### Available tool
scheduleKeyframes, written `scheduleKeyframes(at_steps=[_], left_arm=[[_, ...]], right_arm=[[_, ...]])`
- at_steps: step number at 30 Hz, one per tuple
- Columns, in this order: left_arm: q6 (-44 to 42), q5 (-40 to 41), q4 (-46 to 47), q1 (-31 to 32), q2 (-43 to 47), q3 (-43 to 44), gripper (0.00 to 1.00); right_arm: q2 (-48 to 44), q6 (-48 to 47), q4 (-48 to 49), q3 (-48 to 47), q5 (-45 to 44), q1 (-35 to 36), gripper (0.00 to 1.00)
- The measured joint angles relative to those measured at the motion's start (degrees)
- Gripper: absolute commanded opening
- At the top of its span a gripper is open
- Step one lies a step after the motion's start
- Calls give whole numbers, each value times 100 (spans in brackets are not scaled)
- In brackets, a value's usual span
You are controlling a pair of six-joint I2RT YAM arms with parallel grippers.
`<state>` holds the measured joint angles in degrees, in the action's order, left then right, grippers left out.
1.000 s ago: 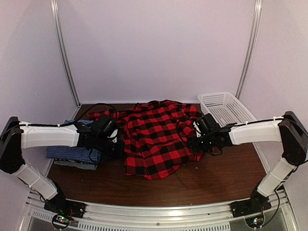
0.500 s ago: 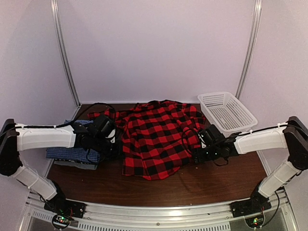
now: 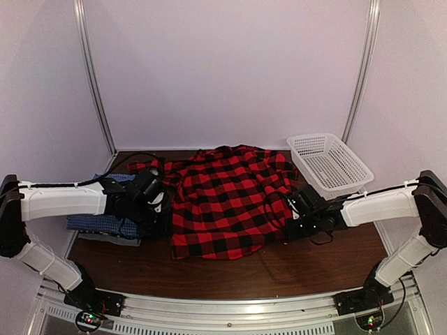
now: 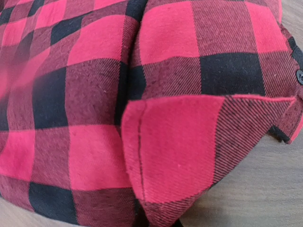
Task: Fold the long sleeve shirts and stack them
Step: Flatten out the crumpled shirt at the center of the board.
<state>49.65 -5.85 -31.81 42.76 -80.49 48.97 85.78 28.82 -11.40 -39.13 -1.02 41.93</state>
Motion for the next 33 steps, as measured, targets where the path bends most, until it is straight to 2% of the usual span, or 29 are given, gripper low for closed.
scheduleKeyframes(at_steps=[10,13,16,19,20,23,26,33], left_arm=[[-551,289,-1132,-256,455,227,0],[-708,258,-1357,-256,459,227,0],[-866,236,-1576,-256,428,229,0],[-1016,238,-1858,-256,352,278,0],[-1064,225,-1978,-256,317,321,2],[-1145,127,-2181,-256,264,411,24],[-1169,-48,-2339,-258,258,428,38],[-1117,-199,-3025,-260,258,772,51]], right_arm=[[-1029,398,-1025,219,612,807,6],[-1193,743,-1102,531,909,1097,18],[-1305,997,-1274,750,1163,1263,45],[-1550,1115,-1665,743,1261,1303,58],[-1644,1121,-1882,667,1257,1303,61],[-1805,1128,-2361,280,1172,1279,68],[-1816,1012,-2605,-195,1080,1121,71],[-1683,621,-2564,-662,833,-50,73]])
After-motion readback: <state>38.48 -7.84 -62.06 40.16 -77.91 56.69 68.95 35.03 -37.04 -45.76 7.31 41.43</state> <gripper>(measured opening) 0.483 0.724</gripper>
